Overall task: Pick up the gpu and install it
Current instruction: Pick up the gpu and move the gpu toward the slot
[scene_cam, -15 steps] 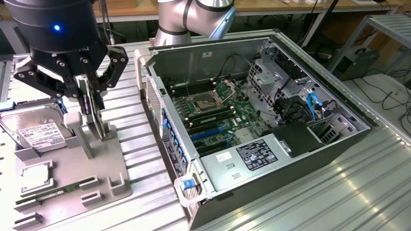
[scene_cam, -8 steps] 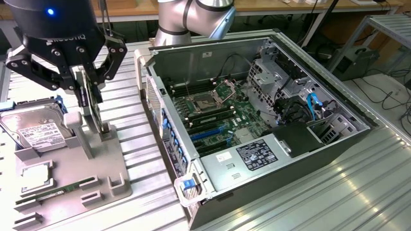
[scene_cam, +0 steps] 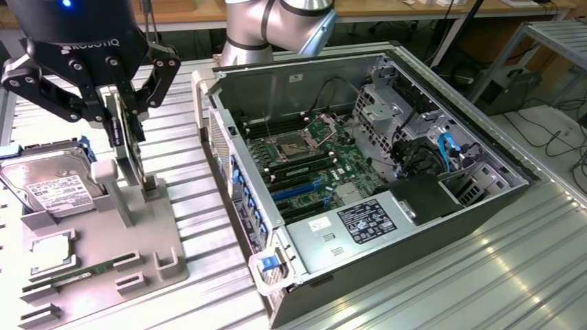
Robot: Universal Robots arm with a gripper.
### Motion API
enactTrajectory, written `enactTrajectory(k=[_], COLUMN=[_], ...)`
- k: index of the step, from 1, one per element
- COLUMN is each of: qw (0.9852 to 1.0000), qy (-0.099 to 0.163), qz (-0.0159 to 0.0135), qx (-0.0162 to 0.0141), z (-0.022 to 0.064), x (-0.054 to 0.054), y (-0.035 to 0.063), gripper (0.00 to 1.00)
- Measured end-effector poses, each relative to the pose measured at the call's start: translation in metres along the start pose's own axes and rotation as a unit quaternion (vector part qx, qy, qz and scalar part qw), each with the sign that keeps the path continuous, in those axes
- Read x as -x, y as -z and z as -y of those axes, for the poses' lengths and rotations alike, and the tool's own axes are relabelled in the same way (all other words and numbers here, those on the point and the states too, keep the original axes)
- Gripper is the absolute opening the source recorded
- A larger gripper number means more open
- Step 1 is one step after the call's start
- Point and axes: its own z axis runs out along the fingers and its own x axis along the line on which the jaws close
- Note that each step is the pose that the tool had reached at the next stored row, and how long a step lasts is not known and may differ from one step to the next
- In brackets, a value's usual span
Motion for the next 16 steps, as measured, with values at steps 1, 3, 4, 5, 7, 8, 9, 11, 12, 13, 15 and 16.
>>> enactTrajectory(k=[1, 3, 4, 5, 7, 8, 9, 11, 12, 13, 15, 16], qw=[1.0, 1.0, 1.0, 1.0, 1.0, 1.0, 1.0, 1.0, 1.0, 1.0, 1.0, 1.0], qy=[0.0, 0.0, 0.0, 0.0, 0.0, 0.0, 0.0, 0.0, 0.0, 0.0, 0.0, 0.0], qz=[0.0, 0.0, 0.0, 0.0, 0.0, 0.0, -0.0001, 0.0, 0.0, 0.0, 0.0, -0.0001], qx=[0.0, 0.0, 0.0, 0.0, 0.0, 0.0, -0.0001, 0.0, 0.0, 0.0, 0.0, 0.0], z=[0.0, 0.0, 0.0, 0.0, 0.0, 0.0, 0.0, 0.0001, 0.0001, 0.0002, 0.0003, 0.0003], x=[0.0, 0.0, 0.0, 0.0, 0.0, 0.0, 0.001, 0.005, 0.007, 0.009, 0.014, 0.016], y=[0.0, 0.0, 0.0001, 0.0, 0.0, 0.0, 0.0001, -0.0001, -0.0001, -0.0002, -0.0003, -0.0003], gripper=[0.28, 0.28, 0.28, 0.28, 0.28, 0.28, 0.28, 0.28, 0.28, 0.28, 0.28, 0.28])
